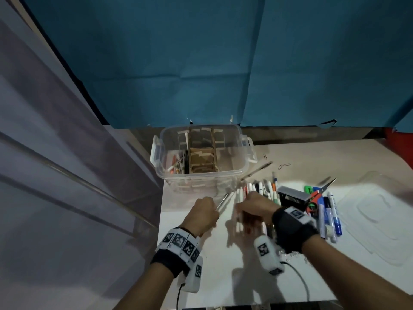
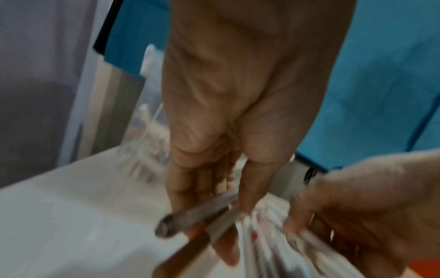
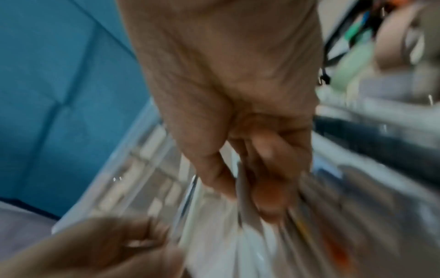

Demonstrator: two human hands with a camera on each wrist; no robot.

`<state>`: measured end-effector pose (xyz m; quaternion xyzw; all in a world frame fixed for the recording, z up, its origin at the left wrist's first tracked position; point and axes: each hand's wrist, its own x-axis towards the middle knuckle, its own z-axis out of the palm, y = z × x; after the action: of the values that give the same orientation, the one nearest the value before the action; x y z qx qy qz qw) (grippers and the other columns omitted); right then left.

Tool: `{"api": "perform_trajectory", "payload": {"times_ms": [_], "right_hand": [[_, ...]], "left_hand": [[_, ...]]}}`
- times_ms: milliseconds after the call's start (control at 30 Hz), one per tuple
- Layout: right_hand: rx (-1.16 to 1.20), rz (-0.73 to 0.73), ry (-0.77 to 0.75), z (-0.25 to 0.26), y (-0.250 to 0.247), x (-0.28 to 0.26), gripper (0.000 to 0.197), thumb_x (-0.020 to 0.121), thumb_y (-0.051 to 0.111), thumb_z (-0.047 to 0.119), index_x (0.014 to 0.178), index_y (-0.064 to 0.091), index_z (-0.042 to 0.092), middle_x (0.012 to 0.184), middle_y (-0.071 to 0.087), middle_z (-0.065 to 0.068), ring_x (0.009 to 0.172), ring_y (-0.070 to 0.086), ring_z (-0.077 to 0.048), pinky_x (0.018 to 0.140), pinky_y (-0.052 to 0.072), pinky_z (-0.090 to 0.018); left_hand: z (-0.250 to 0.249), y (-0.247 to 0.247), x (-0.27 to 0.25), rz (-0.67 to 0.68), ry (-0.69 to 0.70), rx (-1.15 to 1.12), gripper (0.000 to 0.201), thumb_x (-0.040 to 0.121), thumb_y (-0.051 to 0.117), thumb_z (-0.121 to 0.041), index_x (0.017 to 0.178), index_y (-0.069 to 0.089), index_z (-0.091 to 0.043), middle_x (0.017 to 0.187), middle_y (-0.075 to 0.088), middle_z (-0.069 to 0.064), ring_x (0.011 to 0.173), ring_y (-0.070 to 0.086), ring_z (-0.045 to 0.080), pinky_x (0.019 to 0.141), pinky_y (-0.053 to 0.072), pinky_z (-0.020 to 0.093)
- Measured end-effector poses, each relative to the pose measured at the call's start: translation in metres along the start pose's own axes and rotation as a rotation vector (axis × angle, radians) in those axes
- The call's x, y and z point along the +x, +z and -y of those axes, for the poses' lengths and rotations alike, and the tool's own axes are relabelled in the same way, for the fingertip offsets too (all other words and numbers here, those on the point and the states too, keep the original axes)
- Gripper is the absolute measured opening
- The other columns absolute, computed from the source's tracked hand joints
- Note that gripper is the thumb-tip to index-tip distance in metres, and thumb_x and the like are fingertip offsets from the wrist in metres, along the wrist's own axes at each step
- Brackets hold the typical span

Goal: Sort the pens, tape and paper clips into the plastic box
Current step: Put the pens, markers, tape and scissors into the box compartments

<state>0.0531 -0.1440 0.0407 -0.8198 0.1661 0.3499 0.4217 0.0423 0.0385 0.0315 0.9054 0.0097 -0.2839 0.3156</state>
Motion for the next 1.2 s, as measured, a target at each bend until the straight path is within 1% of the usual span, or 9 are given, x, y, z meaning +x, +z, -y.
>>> {"api": "perform_trajectory", "payload": {"times_ms": [100, 200, 300, 467, 600, 700, 833, 1000, 1200], "right_hand": [[-0.102, 0.073, -0.012, 0.002, -0.052, -0.024, 0.015, 0.092, 0.057, 0.012, 0.083, 0.064, 0.002, 0.06, 0.068, -0.007, 0.04, 0.055, -0.013, 0.04, 0.039, -0.02], [-0.134, -0.113, -0.089, 0.014, -0.095, -0.039, 0.019, 0.095, 0.058, 0.015, 0.081, 0.06, 0.002, 0.055, 0.067, -0.009, 0.038, 0.054, -0.016, 0.04, 0.038, -0.021], [-0.117, -0.223, -0.228, 0.05, -0.111, -0.048, 0.028, 0.096, 0.06, 0.023, 0.084, 0.065, -0.001, 0.061, 0.067, -0.015, 0.046, 0.055, -0.02, 0.046, 0.042, -0.027], [-0.047, -0.064, -0.457, 0.133, -0.058, -0.044, 0.021, 0.094, 0.063, 0.021, 0.089, 0.069, 0.001, 0.071, 0.068, -0.016, 0.051, 0.057, -0.018, 0.046, 0.045, -0.026], [0.014, -0.006, -0.481, 0.18, -0.002, -0.017, 0.025, 0.095, 0.06, 0.019, 0.099, 0.068, -0.004, 0.071, 0.069, -0.017, 0.047, 0.059, -0.019, 0.04, 0.043, -0.024], [-0.003, -0.036, -0.397, 0.19, 0.012, 0.003, 0.032, 0.096, 0.058, 0.026, 0.102, 0.069, -0.004, 0.077, 0.07, -0.015, 0.048, 0.06, -0.019, 0.042, 0.046, -0.022], [-0.064, -0.063, -0.401, 0.173, -0.006, 0.006, 0.028, 0.097, 0.057, 0.024, 0.097, 0.068, -0.002, 0.077, 0.071, -0.017, 0.045, 0.061, -0.018, 0.04, 0.048, -0.022], [-0.087, 0.032, -0.466, 0.129, -0.055, -0.019, 0.027, 0.097, 0.057, 0.016, 0.088, 0.07, -0.006, 0.075, 0.072, -0.024, 0.048, 0.063, -0.022, 0.048, 0.05, -0.025], [-0.344, 0.227, -0.229, 0.063, -0.063, -0.038, 0.019, 0.091, 0.05, 0.001, 0.091, 0.068, -0.007, 0.072, 0.069, -0.021, 0.046, 0.059, -0.021, 0.041, 0.043, -0.024]], "left_hand": [[-0.027, -0.038, -0.029, 0.05, 0.107, -0.045, 0.008, 0.097, 0.055, -0.012, 0.095, 0.062, -0.009, 0.081, 0.076, 0.006, 0.069, 0.073, 0.015, 0.059, 0.056, 0.031], [-0.043, -0.083, -0.052, 0.008, 0.173, -0.178, 0.006, 0.099, 0.055, -0.012, 0.098, 0.059, -0.016, 0.085, 0.076, 0.004, 0.076, 0.074, 0.013, 0.064, 0.056, 0.032], [-0.041, -0.122, -0.047, -0.133, 0.153, -0.279, 0.016, 0.096, 0.061, -0.007, 0.103, 0.057, -0.021, 0.085, 0.076, 0.006, 0.08, 0.075, 0.021, 0.072, 0.06, 0.046], [-0.028, -0.159, -0.022, -0.342, 0.036, -0.342, 0.021, 0.088, 0.071, -0.003, 0.102, 0.063, -0.017, 0.088, 0.075, 0.005, 0.074, 0.076, 0.016, 0.076, 0.063, 0.042], [-0.029, -0.165, -0.002, -0.485, -0.008, -0.225, 0.026, 0.081, 0.071, -0.006, 0.095, 0.063, -0.025, 0.106, 0.07, 0.003, 0.098, 0.068, 0.023, 0.091, 0.057, 0.039], [-0.032, -0.16, 0.006, -0.516, -0.017, -0.15, 0.039, 0.086, 0.056, -0.002, 0.122, 0.061, -0.014, 0.126, 0.065, 0.01, 0.114, 0.062, 0.03, 0.096, 0.05, 0.031], [-0.038, -0.145, -0.01, -0.627, 0.121, -0.139, 0.036, 0.083, 0.049, 0.008, 0.111, 0.067, -0.005, 0.115, 0.069, 0.013, 0.113, 0.06, 0.031, 0.108, 0.041, 0.032], [-0.052, -0.1, -0.023, -0.357, 0.307, -0.242, 0.029, 0.095, 0.046, 0.003, 0.09, 0.067, -0.016, 0.083, 0.072, 0.005, 0.066, 0.073, 0.015, 0.059, 0.054, 0.027], [-0.063, -0.024, -0.001, -0.104, 0.153, -0.087, 0.023, 0.09, 0.047, -0.002, 0.08, 0.068, 0.0, 0.078, 0.073, 0.018, 0.064, 0.074, 0.02, 0.059, 0.059, 0.039]]}}
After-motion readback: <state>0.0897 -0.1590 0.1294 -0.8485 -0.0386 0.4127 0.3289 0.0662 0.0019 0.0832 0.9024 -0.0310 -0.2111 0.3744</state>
